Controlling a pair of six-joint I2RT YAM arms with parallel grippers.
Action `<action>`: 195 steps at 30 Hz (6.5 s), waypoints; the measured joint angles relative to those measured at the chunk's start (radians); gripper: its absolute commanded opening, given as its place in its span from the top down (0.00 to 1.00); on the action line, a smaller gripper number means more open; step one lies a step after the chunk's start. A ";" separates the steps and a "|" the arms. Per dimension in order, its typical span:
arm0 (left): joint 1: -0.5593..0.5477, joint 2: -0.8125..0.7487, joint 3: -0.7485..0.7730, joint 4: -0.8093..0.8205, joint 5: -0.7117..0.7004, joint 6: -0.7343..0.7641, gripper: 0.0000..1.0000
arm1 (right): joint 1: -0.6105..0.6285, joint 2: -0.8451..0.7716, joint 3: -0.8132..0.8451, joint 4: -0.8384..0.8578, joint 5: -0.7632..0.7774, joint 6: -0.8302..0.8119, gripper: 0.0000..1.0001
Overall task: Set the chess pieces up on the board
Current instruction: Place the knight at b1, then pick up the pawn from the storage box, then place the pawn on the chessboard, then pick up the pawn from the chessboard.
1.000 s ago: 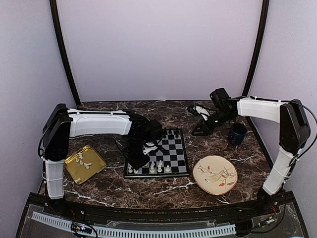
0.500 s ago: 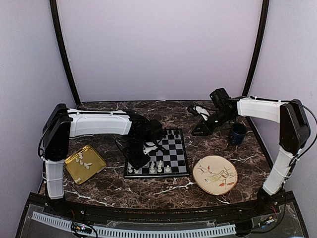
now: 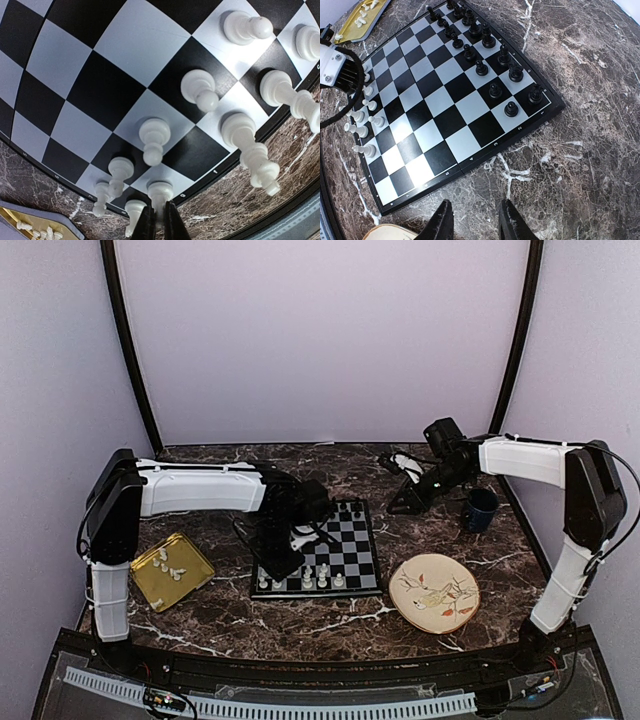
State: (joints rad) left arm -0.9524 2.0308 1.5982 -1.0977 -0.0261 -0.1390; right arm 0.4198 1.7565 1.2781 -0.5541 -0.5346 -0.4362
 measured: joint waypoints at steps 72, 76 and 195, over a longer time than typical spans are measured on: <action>0.797 -0.447 -0.650 0.246 -0.101 -0.324 0.81 | 0.000 0.000 0.001 -0.014 -0.023 -0.003 0.68; 0.800 -0.437 -0.653 0.248 -0.094 -0.324 0.82 | 0.000 0.000 0.001 -0.014 -0.023 -0.004 0.68; 0.455 -0.643 -0.551 0.925 -0.056 0.059 0.01 | 0.443 0.502 0.607 -0.280 0.242 -0.039 0.81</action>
State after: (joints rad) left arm -0.4973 1.3880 1.0473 -0.1730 -0.0818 -0.0803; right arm 0.8623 2.2589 1.8847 -0.8345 -0.2924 -0.4755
